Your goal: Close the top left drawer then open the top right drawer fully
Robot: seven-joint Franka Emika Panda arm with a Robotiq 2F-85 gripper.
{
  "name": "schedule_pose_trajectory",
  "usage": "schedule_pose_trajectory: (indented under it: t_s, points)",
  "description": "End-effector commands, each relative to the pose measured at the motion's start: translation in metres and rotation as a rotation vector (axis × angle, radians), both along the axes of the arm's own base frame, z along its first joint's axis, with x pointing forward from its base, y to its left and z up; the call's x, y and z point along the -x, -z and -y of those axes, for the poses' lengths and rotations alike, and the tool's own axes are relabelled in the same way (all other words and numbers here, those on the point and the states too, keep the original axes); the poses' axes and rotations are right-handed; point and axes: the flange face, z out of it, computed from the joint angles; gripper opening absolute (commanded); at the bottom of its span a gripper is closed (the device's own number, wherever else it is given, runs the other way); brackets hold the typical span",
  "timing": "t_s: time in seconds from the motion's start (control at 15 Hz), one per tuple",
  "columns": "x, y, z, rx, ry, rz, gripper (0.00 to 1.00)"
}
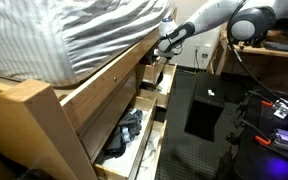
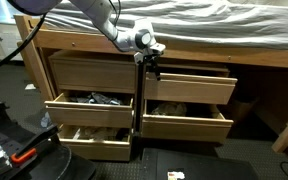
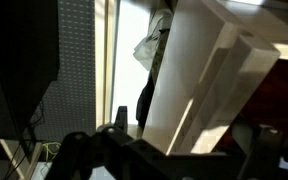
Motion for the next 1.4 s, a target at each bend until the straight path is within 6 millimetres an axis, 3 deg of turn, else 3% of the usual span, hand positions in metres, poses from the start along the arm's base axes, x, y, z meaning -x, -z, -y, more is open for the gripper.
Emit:
schedule_pose_trajectory:
  t_s: [0.0, 0.2, 0.67, 0.8, 1.0, 1.07, 1.33]
  points:
    - [0.006, -0.012, -0.001, 0.105, 0.057, -0.080, 1.00]
    - [0.004, -0.014, -0.018, 0.146, 0.081, -0.129, 1.00]
    - [0.000, -0.010, -0.017, 0.115, 0.056, -0.086, 1.00]
    - [-0.008, -0.014, -0.033, 0.014, -0.064, -0.072, 1.00]
    - [-0.002, 0.000, -0.028, -0.090, -0.165, -0.142, 1.00]
    - [-0.004, 0.001, -0.040, -0.015, -0.110, -0.114, 1.00]
    - [-0.001, 0.004, -0.028, -0.058, -0.147, -0.134, 1.00]
